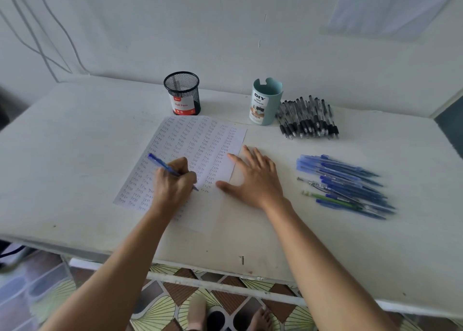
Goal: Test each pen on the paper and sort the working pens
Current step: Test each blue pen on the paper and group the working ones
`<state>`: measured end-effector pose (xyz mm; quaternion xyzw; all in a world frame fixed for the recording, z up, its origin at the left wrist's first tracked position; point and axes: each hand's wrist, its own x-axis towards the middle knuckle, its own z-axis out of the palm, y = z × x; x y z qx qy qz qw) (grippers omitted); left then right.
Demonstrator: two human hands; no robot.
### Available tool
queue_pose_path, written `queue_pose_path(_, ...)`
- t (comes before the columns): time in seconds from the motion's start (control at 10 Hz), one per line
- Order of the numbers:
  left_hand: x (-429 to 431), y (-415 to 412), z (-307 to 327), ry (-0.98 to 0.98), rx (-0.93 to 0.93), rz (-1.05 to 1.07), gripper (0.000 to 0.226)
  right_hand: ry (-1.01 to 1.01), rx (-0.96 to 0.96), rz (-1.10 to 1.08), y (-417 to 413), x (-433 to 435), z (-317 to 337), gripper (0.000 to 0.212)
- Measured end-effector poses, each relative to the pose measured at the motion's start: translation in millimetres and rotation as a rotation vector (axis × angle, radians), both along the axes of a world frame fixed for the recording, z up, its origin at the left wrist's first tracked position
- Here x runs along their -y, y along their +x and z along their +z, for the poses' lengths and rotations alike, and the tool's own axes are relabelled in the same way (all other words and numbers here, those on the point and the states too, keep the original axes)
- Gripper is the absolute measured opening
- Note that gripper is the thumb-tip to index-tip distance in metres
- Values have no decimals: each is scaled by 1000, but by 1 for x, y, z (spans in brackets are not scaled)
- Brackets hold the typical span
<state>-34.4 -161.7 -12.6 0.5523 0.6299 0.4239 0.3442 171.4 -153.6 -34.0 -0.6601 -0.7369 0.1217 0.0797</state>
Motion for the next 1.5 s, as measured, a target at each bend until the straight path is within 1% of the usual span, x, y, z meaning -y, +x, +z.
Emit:
queue_pose_path(0.1,0,1,-1,21,-64,-66,36,1,0,-2,0,0,0,90)
queue_pose_path(0.4,0,6,1,28,-160,-124,32,7,-7,-1,0,1,-1,88)
queue_pose_path(0.6,3,8,3,51,-135,-126,31,4,-4,-3,0,0,-2,89)
queue_pose_path(0.9,1,7,-2,74,-148,-157,40,13,-9,-7,-1,1,-1,89)
queue_pose_path(1.5,-1,8,-5,87,-153,-198,38,9,-13,-6,0,1,0,89)
